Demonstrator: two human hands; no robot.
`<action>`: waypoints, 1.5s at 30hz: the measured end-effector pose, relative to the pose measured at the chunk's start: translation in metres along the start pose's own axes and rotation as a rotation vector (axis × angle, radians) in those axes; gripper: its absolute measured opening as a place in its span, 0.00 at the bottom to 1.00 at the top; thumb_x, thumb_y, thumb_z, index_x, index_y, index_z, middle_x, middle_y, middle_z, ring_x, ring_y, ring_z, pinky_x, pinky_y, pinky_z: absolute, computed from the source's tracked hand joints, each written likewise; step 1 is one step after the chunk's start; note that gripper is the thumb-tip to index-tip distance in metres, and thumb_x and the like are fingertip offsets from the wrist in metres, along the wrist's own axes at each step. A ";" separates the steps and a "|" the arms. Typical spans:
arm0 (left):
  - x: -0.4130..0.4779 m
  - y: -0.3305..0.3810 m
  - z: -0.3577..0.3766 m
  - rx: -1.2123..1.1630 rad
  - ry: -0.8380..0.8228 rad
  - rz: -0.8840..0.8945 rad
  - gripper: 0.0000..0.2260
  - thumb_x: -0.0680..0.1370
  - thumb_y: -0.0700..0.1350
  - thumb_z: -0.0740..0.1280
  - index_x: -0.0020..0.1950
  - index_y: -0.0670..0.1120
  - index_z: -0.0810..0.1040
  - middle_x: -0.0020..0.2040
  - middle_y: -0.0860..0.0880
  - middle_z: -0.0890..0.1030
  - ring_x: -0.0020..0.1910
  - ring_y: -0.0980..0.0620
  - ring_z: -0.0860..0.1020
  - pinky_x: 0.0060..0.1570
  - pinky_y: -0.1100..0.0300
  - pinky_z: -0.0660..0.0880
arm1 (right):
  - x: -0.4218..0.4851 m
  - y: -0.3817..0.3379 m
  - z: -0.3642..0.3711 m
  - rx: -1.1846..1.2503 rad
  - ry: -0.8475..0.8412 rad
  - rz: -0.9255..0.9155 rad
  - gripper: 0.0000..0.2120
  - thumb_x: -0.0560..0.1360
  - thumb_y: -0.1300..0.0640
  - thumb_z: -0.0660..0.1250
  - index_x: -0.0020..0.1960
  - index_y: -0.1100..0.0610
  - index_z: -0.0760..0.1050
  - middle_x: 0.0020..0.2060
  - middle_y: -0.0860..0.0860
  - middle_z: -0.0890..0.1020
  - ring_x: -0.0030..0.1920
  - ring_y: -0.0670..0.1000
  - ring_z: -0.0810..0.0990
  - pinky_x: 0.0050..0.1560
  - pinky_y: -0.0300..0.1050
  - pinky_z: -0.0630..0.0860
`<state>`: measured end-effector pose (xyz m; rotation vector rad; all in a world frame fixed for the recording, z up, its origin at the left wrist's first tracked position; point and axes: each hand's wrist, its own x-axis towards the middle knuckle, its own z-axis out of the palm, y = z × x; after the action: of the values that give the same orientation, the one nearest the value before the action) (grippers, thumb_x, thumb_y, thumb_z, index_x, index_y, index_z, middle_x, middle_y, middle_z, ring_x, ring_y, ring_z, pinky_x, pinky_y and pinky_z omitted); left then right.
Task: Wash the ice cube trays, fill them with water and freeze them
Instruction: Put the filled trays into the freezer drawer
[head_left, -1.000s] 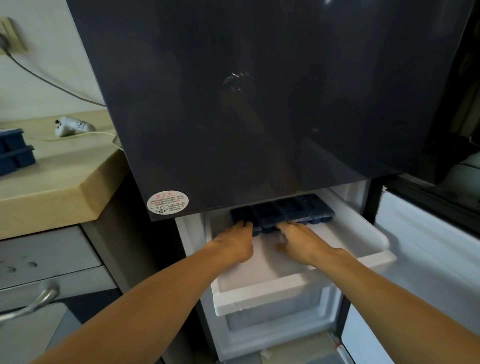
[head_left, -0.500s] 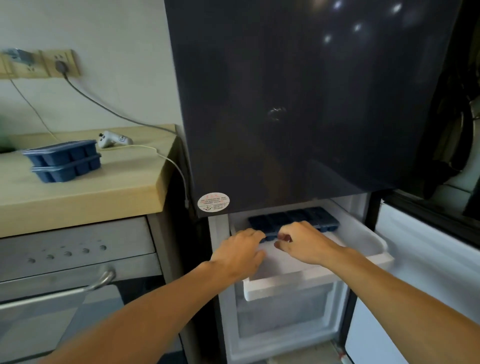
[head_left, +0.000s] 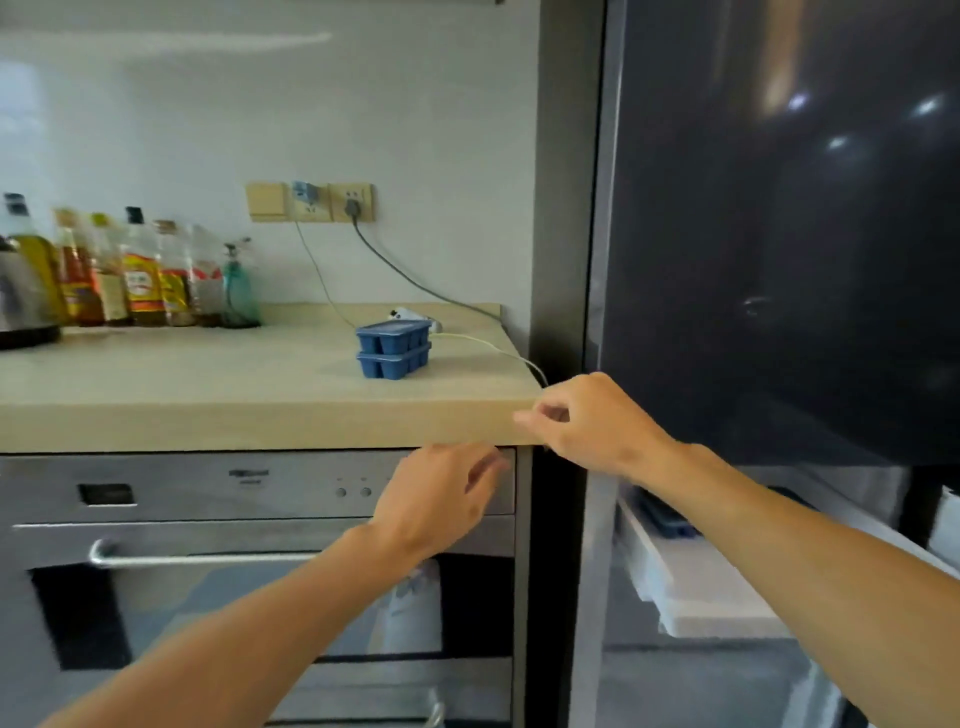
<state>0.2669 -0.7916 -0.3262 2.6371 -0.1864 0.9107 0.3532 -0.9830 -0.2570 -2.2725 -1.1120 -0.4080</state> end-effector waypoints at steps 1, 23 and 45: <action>-0.004 -0.010 -0.016 0.011 0.029 -0.019 0.13 0.82 0.57 0.59 0.45 0.53 0.79 0.36 0.58 0.80 0.32 0.58 0.74 0.36 0.56 0.75 | 0.016 -0.018 0.004 0.009 0.064 -0.028 0.23 0.76 0.41 0.65 0.27 0.52 0.72 0.24 0.44 0.76 0.27 0.45 0.73 0.33 0.48 0.71; -0.050 -0.137 -0.145 0.173 0.271 -0.277 0.11 0.83 0.57 0.61 0.51 0.55 0.81 0.33 0.59 0.81 0.34 0.66 0.78 0.31 0.68 0.69 | 0.209 -0.101 0.114 -0.296 0.134 0.188 0.25 0.73 0.39 0.70 0.62 0.55 0.76 0.58 0.55 0.79 0.53 0.58 0.81 0.43 0.47 0.72; 0.142 -0.096 -0.065 0.362 -0.154 -0.388 0.19 0.76 0.57 0.69 0.62 0.49 0.76 0.58 0.44 0.78 0.48 0.45 0.75 0.45 0.55 0.70 | 0.042 -0.008 -0.011 0.027 0.282 0.066 0.18 0.65 0.38 0.64 0.51 0.47 0.73 0.47 0.41 0.75 0.45 0.44 0.76 0.39 0.38 0.70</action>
<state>0.3641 -0.6803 -0.2173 2.9179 0.4823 0.6580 0.3720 -0.9591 -0.2247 -2.1408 -0.8915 -0.6590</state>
